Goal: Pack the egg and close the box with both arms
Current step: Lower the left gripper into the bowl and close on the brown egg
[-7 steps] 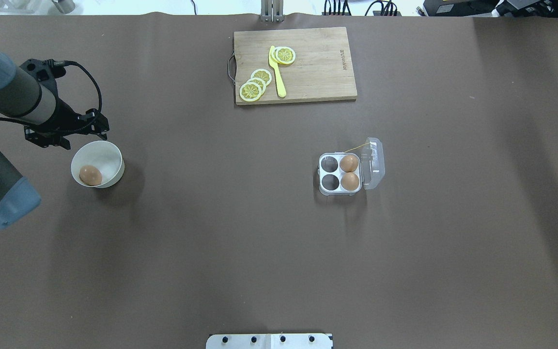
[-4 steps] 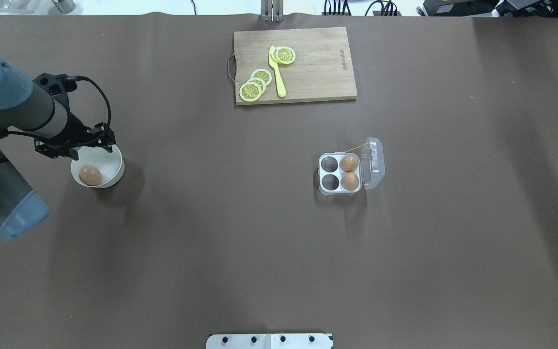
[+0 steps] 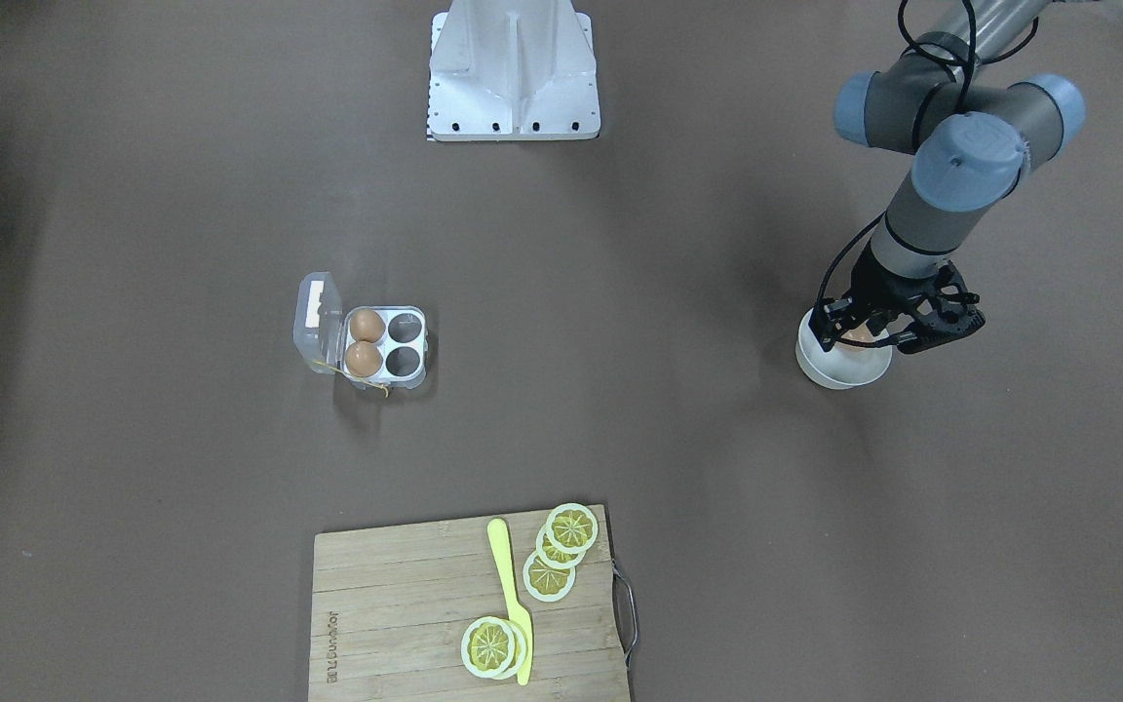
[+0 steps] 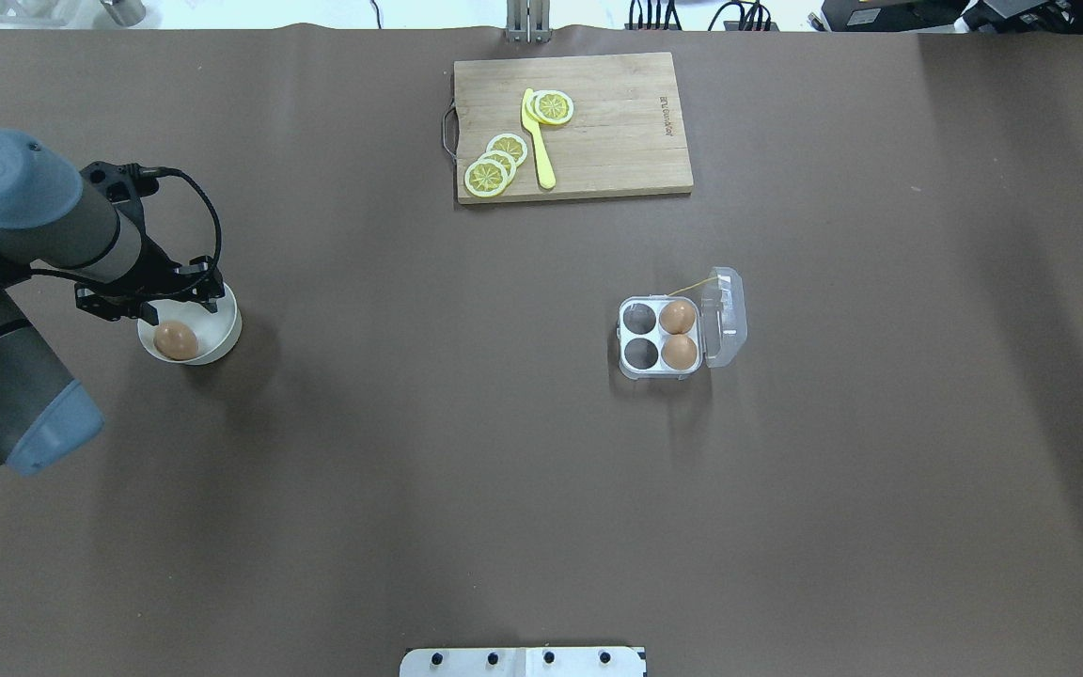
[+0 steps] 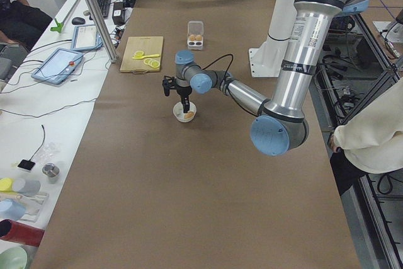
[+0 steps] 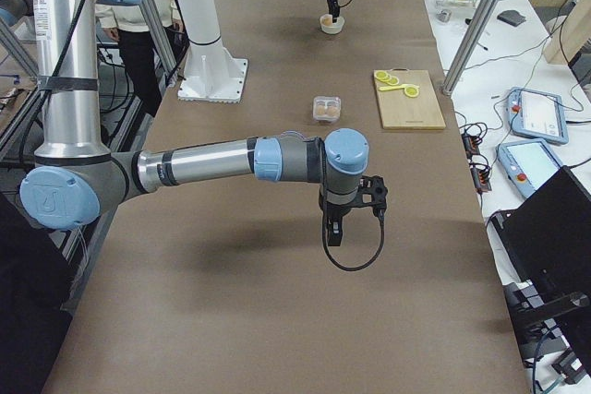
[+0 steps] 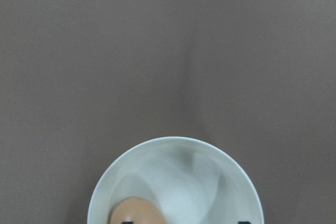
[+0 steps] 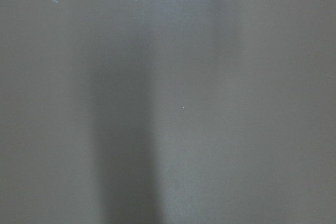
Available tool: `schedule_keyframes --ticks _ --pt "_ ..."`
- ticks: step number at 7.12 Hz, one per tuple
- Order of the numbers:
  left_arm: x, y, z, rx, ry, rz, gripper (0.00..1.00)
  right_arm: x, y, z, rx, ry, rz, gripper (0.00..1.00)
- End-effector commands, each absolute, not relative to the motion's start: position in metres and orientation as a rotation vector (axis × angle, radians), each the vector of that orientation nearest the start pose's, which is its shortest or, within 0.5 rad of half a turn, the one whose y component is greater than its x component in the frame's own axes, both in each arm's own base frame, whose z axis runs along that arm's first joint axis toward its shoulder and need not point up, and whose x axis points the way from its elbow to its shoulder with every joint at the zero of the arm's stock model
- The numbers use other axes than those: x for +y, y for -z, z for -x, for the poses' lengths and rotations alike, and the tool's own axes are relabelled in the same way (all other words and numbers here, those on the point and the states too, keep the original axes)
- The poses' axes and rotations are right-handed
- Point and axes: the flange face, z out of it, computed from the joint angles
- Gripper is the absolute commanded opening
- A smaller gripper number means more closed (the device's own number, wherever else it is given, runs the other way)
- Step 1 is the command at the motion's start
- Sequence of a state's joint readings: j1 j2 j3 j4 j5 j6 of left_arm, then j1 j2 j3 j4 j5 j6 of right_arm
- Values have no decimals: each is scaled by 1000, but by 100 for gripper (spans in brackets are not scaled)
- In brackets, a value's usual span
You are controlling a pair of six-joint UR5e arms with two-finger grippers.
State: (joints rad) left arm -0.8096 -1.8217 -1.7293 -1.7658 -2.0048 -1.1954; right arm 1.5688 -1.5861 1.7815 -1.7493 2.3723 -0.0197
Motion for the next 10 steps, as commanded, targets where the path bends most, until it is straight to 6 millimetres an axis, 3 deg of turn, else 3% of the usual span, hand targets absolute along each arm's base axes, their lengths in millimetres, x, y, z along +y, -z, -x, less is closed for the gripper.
schedule_keyframes --ticks 1,10 --pt "-494 -443 -354 708 278 11 73 -479 -579 -59 -801 29 -20 100" --pt "-483 -452 -365 694 269 34 74 -480 -579 -58 -799 32 -22 100"
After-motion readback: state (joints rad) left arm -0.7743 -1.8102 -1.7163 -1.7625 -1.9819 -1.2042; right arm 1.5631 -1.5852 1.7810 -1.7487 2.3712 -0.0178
